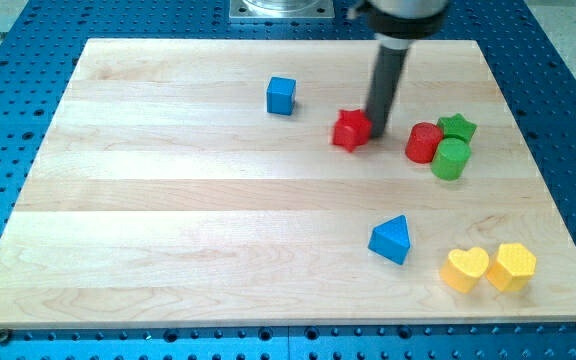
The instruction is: Move the red star into the blue cube
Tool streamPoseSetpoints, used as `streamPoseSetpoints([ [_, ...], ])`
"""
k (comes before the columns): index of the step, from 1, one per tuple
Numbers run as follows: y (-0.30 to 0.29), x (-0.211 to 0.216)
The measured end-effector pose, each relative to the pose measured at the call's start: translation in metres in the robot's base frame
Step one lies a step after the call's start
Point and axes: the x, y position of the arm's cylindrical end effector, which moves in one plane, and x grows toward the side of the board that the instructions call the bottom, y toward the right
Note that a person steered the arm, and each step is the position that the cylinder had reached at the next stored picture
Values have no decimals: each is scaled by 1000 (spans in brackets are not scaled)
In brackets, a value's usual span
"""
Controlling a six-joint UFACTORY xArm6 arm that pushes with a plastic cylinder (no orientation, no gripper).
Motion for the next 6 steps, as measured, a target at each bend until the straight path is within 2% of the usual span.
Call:
streamPoseSetpoints([
  [1,-10,10],
  [2,33,45],
  [3,-1,44],
  [4,-76,22],
  [5,-123,12],
  [6,-115,42],
])
